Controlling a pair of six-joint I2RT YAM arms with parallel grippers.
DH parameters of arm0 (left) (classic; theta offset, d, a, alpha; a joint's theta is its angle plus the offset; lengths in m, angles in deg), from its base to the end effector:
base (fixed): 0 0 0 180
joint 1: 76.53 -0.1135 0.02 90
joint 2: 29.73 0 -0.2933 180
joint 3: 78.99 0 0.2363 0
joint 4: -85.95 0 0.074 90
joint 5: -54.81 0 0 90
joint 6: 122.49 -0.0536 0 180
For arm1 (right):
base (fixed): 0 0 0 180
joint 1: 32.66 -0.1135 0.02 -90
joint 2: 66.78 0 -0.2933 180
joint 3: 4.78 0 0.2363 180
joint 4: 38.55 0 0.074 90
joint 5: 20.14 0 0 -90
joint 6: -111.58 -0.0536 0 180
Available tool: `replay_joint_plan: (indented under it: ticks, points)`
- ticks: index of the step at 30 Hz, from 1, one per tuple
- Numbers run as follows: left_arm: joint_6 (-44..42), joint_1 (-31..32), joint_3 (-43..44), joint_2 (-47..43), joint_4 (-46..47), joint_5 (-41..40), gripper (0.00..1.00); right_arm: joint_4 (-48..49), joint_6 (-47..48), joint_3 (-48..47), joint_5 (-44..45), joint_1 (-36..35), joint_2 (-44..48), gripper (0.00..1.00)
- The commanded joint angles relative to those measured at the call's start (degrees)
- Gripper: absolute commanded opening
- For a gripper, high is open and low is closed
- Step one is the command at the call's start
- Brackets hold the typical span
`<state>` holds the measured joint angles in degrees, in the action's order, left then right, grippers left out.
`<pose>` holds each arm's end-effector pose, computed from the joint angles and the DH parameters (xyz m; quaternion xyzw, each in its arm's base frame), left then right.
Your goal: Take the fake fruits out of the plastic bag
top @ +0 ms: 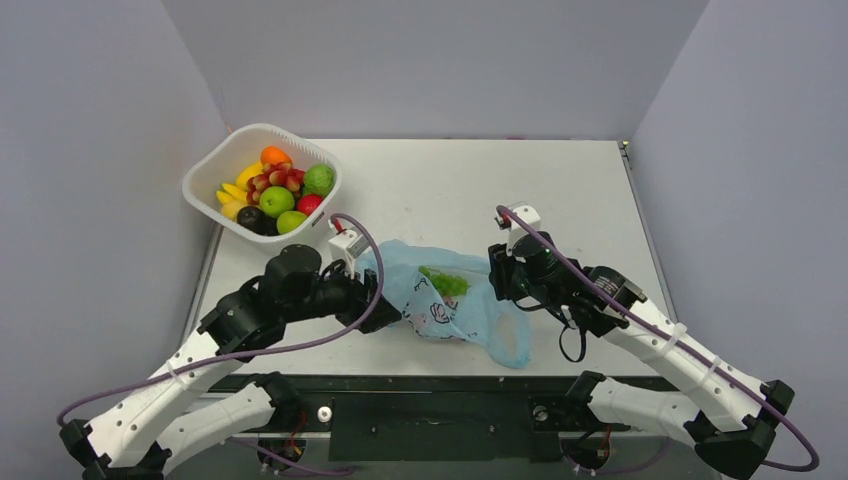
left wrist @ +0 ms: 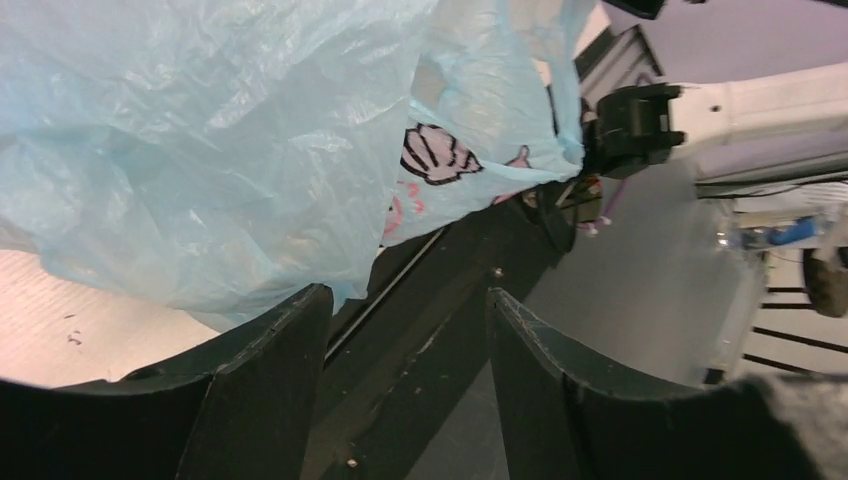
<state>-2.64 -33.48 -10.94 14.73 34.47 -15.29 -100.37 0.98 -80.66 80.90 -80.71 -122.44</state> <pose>0.0878 -0.1070 0.3553 0.1855 0.8280 -0.4209 0.3208 0.1219 0.1203 0.3533 -0.1771 0.8913 0.1576 0.3864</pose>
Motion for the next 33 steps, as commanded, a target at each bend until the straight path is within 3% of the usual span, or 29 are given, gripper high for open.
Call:
replay_joint_plan:
  ticks: [1, 6, 9, 12, 15, 19, 24, 25, 27, 29, 31, 33]
  points:
    - [0.92, 10.40, 1.33, 2.49, -0.67, -23.29, 0.55, 0.90, -0.60, -1.83, -0.65, -0.79, 0.58, 0.39]
    - [2.66, 23.36, 6.20, 9.55, -2.13, -39.92, 0.54, 0.86, -1.28, -2.21, 1.48, -3.35, 0.57, 0.44]
    - [5.80, 31.31, 10.01, 14.31, -9.40, -57.85, 0.54, 0.89, -0.97, -2.31, 3.72, -5.39, 0.68, 0.46]
    - [10.47, 33.03, 12.72, 19.75, -16.11, -69.06, 0.55, 0.68, -1.18, -2.49, 6.00, -6.46, 0.82, 0.48]
    - [10.81, 33.13, 13.82, 21.15, -18.41, -72.96, 0.55, 1.45, -1.20, -1.93, 7.09, -6.99, 1.09, 0.47]
    - [3.78, 31.22, 13.63, 18.64, -14.52, -72.13, 0.45, 2.79, -1.03, -0.13, 9.95, -7.19, 1.40, 0.42]
    - [-5.24, 17.80, 14.47, 13.60, -10.61, -55.66, 0.01, 3.28, 0.70, 1.33, 17.35, -7.21, 1.77, 0.23]
    - [-7.67, 15.24, 14.96, 12.39, -10.21, -52.15, 0.00, 3.01, 0.94, 1.16, 18.93, -7.22, 1.91, 0.17]
    - [-10.12, 6.15, 15.54, 11.37, -8.85, -37.40, 0.00, 1.72, 2.34, -0.08, 23.04, -7.37, 2.04, 0.13]
    - [-10.72, -2.28, 15.78, 11.53, -7.72, -14.11, 0.00, -0.47, 3.83, -3.09, 24.74, -7.63, 1.54, 0.14]
    - [-10.25, -10.02, 15.29, 12.68, -5.18, -3.27, 0.00, -3.53, 5.01, -7.07, 24.71, -8.80, 0.85, 0.24]
    - [-8.71, -13.74, 14.15, 14.21, -1.67, 7.21, 0.00, -4.23, 5.84, -10.44, 23.45, -11.91, 1.03, 0.36]
